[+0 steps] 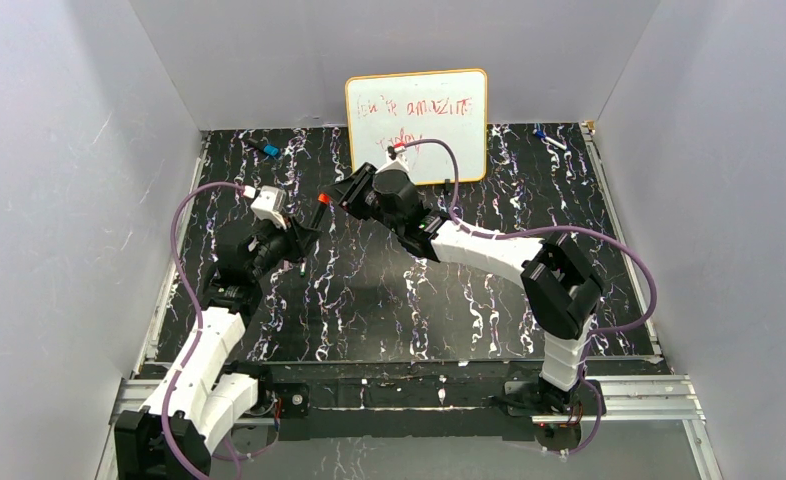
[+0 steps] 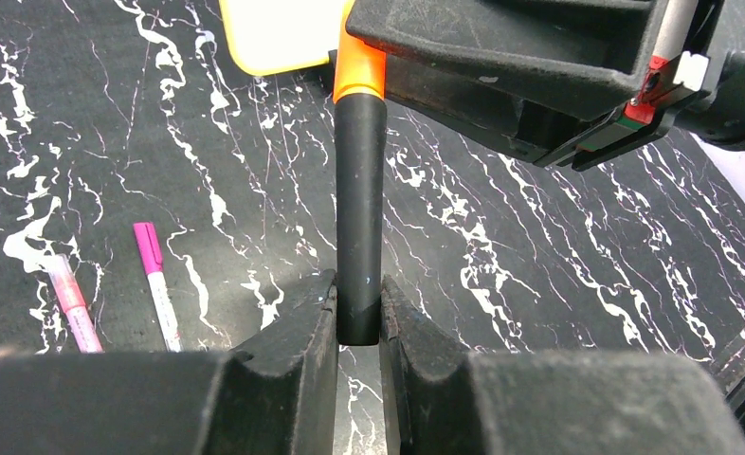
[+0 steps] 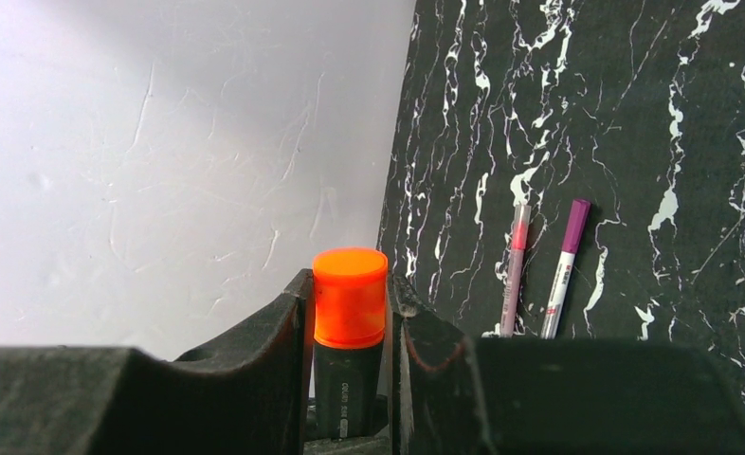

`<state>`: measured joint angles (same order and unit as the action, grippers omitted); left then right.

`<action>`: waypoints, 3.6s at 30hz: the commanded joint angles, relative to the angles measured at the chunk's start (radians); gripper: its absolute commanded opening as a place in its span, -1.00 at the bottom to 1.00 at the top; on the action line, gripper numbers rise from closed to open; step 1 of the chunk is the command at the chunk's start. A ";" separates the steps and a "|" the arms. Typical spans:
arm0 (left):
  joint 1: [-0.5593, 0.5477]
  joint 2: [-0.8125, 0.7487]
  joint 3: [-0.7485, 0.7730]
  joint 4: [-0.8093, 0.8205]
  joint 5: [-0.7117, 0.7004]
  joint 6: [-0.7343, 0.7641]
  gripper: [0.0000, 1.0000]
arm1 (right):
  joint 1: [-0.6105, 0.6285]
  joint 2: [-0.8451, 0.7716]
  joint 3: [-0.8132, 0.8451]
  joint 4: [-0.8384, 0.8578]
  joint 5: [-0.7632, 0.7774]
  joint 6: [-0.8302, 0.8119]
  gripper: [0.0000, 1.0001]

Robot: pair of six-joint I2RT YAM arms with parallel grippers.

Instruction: Insert the pens into the pen caps

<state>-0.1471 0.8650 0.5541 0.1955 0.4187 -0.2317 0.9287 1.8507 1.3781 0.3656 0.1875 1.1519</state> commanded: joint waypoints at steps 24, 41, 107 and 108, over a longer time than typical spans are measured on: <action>0.003 0.134 0.055 0.194 0.019 0.041 -1.00 | 0.036 -0.057 -0.099 0.174 -0.153 -0.142 0.44; 0.004 0.186 0.011 0.397 0.218 -0.071 -1.00 | -0.342 0.012 -0.480 1.321 -0.737 -0.057 0.84; 0.007 0.290 0.047 0.677 0.486 -0.331 -1.00 | -0.278 0.209 -0.001 1.459 -1.004 -0.071 -0.97; 0.007 0.291 0.056 0.684 0.482 -0.332 -1.00 | -0.273 0.210 -0.005 1.459 -1.005 -0.072 -0.97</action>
<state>-0.1452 1.1740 0.5518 0.8169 0.9314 -0.5694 0.6186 2.0472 1.3521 1.5036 -0.7582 1.0721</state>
